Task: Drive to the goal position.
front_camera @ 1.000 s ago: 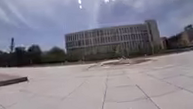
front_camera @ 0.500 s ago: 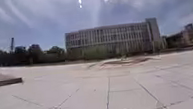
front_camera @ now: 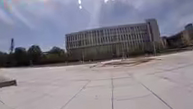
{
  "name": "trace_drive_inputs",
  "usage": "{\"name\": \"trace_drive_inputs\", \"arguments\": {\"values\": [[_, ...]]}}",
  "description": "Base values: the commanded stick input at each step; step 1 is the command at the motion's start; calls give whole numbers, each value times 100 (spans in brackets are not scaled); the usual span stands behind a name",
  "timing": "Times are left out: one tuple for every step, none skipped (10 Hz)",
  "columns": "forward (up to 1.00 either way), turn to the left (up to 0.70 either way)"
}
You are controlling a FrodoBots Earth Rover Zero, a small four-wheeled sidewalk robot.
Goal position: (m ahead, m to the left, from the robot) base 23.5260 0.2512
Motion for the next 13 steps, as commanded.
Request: {"name": "trace_drive_inputs", "arguments": {"values": [[70,0],[70,0],[70,0],[70,0],[70,0],[70,0],[70,0],[70,0],[70,0],[70,0],[70,0],[70,0],[70,0]]}}
